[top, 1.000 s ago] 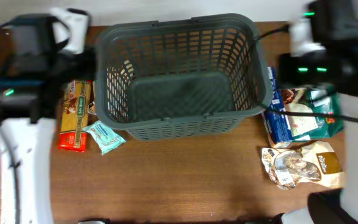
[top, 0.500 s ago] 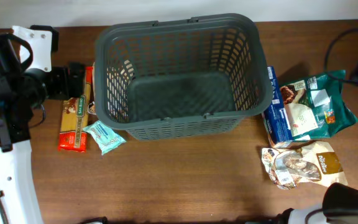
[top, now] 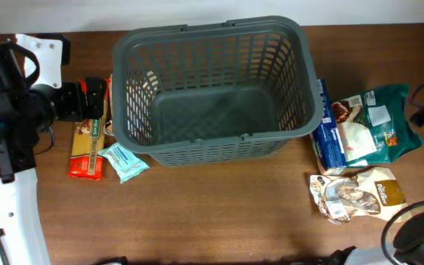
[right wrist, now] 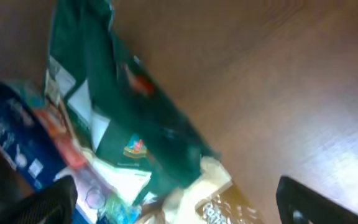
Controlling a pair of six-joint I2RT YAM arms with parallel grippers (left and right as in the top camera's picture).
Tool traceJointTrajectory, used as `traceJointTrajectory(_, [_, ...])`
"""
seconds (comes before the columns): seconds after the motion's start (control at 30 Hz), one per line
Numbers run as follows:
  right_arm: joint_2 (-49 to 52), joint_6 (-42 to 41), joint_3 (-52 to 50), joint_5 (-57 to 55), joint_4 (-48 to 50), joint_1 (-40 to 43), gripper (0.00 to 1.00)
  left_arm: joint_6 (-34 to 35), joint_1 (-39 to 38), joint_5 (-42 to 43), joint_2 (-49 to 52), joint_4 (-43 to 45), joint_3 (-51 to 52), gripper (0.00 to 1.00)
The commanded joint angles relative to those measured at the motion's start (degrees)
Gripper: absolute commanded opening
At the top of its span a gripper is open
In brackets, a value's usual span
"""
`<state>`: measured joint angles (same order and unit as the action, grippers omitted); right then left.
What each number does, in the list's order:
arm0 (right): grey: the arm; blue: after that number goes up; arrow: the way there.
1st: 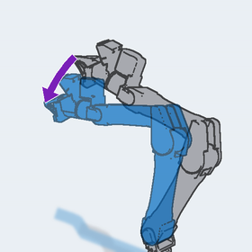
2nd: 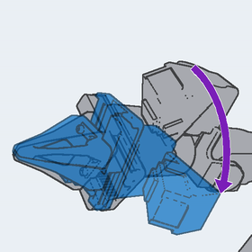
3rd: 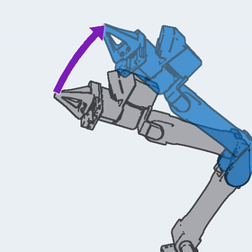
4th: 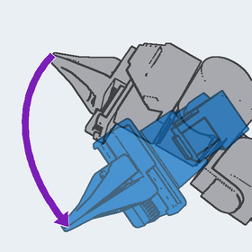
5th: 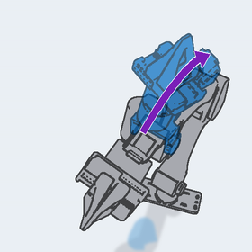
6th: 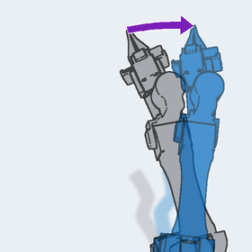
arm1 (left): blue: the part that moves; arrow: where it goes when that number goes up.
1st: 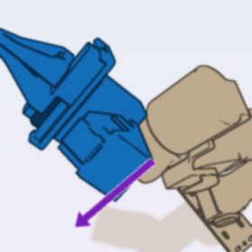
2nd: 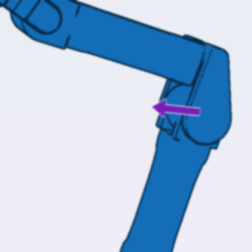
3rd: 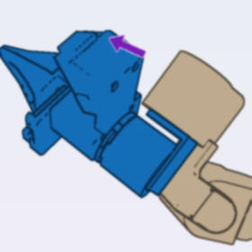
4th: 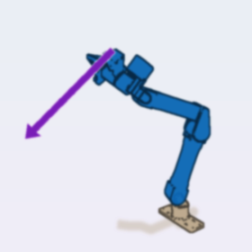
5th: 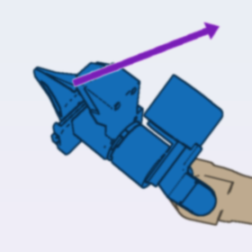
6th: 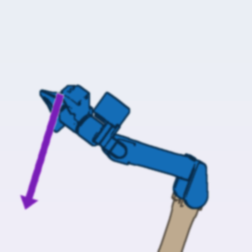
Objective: Pack container
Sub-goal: 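Grasp the green pouch with the right gripper and lift it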
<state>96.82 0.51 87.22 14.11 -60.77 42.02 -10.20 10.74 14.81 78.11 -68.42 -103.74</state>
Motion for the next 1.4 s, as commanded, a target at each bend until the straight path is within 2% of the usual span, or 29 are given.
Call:
traceJointTrajectory(0.0, [0.09, 4.00, -6.80, 8.26, 5.31, 0.92, 0.99, 0.48, 0.28, 0.85, -0.66, -0.24, -0.87, 0.99])
traceJointTrajectory(0.1, [0.09, 4.07, -13.14, 9.60, 12.17, 0.74, 0.99, 0.48, 0.28, 0.85, -0.66, -0.24, -0.87, 0.99])
traceJointTrajectory(0.2, [0.09, 7.17, -18.27, 16.57, 17.55, 0.74, 0.99, 0.48, 0.28, 0.85, -0.66, -0.24, -0.87, 0.99])
traceJointTrajectory(0.33, [0.11, 7.56, -25.07, 17.14, 27.71, -0.04, 0.99, 0.48, 0.28, 0.85, -0.66, -0.24, -0.87, 0.99])
traceJointTrajectory(0.53, [2.43, 7.65, -28.50, 17.16, 35.01, -3.65, 0.99, 0.48, 0.28, 0.85, -0.66, -0.24, -0.87, 0.99])
traceJointTrajectory(0.57, [2.99, 7.65, -28.50, 17.16, 35.43, -4.44, 0.94, 0.48, 0.28, 0.85, -0.66, -0.24, -0.87, 0.99])
traceJointTrajectory(0.6, [3.41, 7.63, -28.50, 17.18, 35.76, -5.07, 0.74, 0.48, 0.28, 0.85, -0.66, -0.24, -0.87, 0.99])
traceJointTrajectory(0.63, [3.69, 7.61, -28.50, 17.20, 35.98, -5.73, 0.47, 0.48, 0.28, 0.85, -0.66, -0.24, -0.87, 0.99])
traceJointTrajectory(0.67, [3.80, 7.58, -28.50, 17.20, 35.98, -6.21, 0.28, 0.48, 0.28, 0.85, -0.66, -0.24, -0.87, 0.99])
traceJointTrajectory(0.7, [3.80, 7.56, -28.50, 17.20, 35.98, -6.54, 0.11, 0.48, 0.28, 0.85, -0.66, -0.24, -0.87, 0.99])
traceJointTrajectory(0.73, [3.78, 7.28, -28.37, 17.25, 35.93, -6.86, 0.04, 0.48, 0.28, 0.85, -0.66, -0.24, -0.87, 0.99])
traceJointTrajectory(0.97, [2.40, 6.12, -21.14, 22.64, 29.68, -7.04, 0.03, 0.48, 0.28, 0.85, -0.66, -0.24, -0.87, 0.99])
traceJointTrajectory(1.37, [-2.73, 6.75, 14.88, 23.43, -0.96, -7.52, 0.03, 0.48, 0.28, 0.85, -0.66, -0.24, -0.87, 0.99])
